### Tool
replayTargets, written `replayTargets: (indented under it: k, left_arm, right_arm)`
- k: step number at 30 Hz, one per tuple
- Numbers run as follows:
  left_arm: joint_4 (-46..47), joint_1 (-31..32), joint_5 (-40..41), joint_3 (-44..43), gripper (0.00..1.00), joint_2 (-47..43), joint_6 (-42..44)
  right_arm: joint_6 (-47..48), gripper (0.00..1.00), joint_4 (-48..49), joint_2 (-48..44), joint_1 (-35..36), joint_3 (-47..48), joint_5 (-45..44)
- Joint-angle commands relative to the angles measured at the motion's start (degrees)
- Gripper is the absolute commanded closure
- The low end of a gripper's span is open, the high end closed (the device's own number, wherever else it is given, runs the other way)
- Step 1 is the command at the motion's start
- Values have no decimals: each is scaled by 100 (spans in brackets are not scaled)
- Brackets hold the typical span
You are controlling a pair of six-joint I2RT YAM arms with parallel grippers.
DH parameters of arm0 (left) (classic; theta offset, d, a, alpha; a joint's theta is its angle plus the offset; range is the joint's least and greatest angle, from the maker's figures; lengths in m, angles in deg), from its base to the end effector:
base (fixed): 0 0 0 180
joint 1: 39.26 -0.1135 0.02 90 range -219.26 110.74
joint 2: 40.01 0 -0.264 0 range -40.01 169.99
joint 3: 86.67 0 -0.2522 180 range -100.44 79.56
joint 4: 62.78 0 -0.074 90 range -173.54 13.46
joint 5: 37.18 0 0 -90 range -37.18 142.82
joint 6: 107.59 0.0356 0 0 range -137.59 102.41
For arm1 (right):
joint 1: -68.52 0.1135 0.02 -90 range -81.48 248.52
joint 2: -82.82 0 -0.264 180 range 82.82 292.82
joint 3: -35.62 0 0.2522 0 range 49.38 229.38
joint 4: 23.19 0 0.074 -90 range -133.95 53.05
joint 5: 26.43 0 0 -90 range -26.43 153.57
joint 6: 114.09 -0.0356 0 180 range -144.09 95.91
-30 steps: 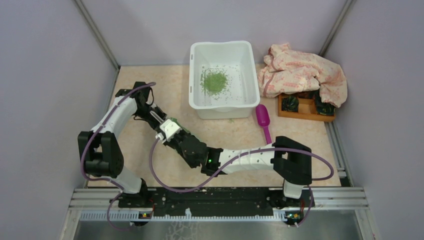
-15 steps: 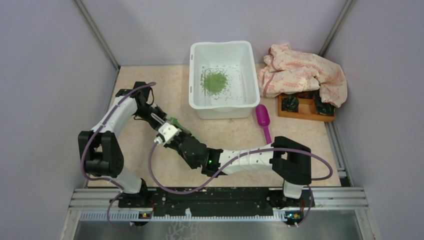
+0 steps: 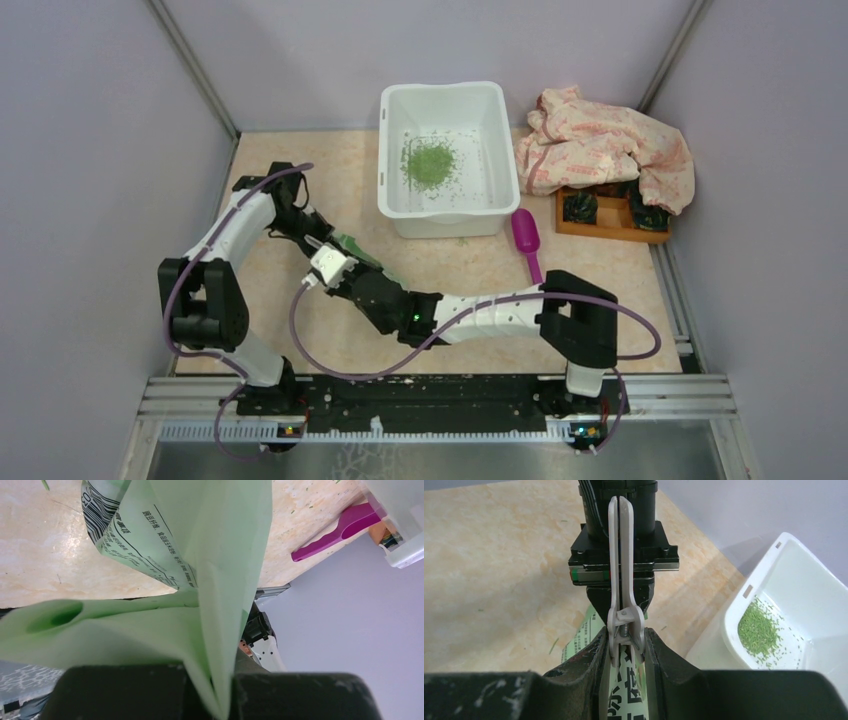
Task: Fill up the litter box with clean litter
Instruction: Clamp the cat litter bag at the center of the board.
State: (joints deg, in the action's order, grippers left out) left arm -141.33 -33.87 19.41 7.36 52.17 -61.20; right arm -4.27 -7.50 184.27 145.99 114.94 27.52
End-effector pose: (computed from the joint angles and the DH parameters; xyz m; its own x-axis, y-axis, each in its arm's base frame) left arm 0.2871 -0.0468 0.2467 -0.8065 -0.5022 0.3121 -0.5908 0.6628 -0.4600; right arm 0.1090 0.3939 0.2657 0.2017 -0.3560 -0.9124 -0.6314 0.6649 -0.3990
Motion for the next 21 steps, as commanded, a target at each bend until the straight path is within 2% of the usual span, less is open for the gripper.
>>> replayTargets:
  k: [1, 10, 21]
  left_arm:
    - [-320, 6, -299, -243, 100, -8, 130]
    - [-467, 6, -248, -418, 100, 28, 206]
    - [-602, -11, -203, -596, 100, 53, 266]
  right_arm:
    - [-487, 100, -1540, -200, -105, 516, 402]
    - [-1014, 100, -3560, -477, -542, 1106, 1209]
    - [-1217, 100, -5652, 112, -764, 2589, 1862]
